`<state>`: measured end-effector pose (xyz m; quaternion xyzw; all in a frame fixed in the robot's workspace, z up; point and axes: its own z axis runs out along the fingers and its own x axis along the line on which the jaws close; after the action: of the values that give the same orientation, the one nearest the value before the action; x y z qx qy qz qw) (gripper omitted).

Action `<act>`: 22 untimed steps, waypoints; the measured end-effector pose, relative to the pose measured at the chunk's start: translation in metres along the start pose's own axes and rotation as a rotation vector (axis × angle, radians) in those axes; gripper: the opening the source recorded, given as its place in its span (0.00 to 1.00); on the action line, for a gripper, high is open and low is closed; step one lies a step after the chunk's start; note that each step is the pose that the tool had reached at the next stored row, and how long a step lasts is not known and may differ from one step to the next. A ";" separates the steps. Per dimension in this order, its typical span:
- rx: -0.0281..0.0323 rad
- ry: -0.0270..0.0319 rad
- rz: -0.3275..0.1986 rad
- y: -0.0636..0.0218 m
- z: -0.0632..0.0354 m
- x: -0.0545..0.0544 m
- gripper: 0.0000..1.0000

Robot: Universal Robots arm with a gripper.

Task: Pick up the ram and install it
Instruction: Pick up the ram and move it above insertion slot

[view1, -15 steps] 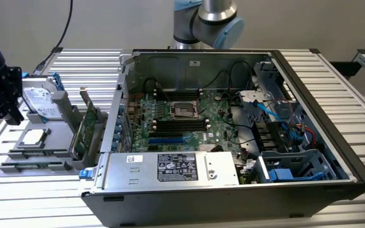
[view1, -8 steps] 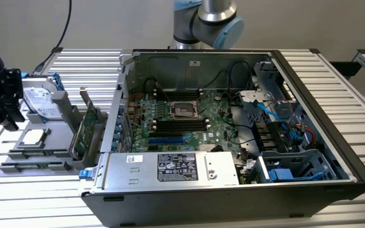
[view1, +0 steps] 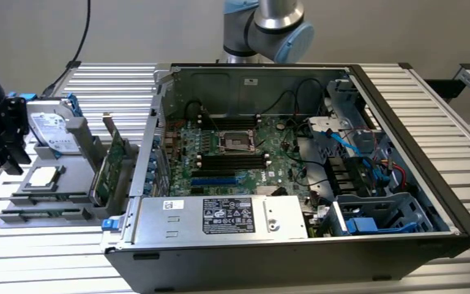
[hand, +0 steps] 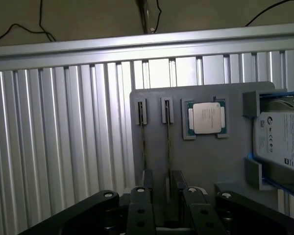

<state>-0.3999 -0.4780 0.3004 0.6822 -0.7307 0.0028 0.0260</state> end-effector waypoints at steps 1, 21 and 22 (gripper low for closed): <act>0.0001 0.0000 -0.002 0.0000 0.0018 0.000 0.30; 0.0017 0.0012 -0.039 -0.0020 0.0387 0.010 0.30; 0.0016 0.0013 -0.040 -0.0022 0.0404 0.011 0.30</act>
<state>-0.3998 -0.4903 0.2604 0.6967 -0.7168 0.0033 0.0260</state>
